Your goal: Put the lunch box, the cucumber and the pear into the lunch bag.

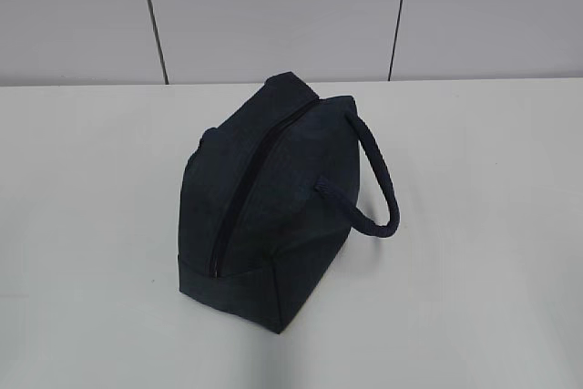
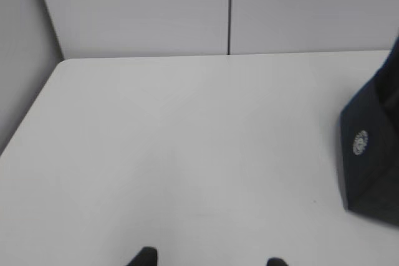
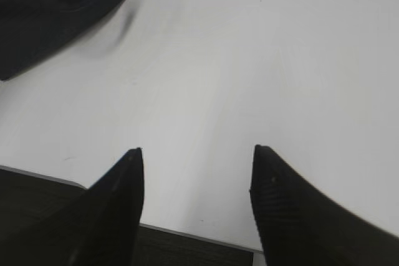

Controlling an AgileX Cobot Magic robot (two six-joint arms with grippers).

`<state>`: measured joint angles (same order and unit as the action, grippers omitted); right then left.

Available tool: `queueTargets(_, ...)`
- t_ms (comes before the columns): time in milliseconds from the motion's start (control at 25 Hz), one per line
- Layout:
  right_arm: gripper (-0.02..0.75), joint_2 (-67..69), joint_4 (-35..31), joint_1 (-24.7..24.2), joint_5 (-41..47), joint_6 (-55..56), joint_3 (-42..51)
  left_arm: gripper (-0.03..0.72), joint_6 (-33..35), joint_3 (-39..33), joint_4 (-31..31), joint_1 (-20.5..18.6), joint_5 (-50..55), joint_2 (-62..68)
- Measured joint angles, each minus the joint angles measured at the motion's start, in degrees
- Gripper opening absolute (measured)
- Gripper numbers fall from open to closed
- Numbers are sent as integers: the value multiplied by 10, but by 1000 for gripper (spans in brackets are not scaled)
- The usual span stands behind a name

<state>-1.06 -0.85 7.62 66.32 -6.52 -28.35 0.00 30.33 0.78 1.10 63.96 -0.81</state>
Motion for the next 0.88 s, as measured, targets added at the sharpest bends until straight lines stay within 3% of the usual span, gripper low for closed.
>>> queueTargets(200, 428, 0, 1, -30, 0, 0, 0, 320, 0, 0, 0, -40, 0, 0)
queueTargets(560, 427, 0, 1, -29, 0, 0, 0, 320, 0, 0, 0, 1, 0, 0)
queueTargets(880, 427, 0, 1, -29, 0, 0, 0, 320, 0, 0, 0, 3, 0, 0)
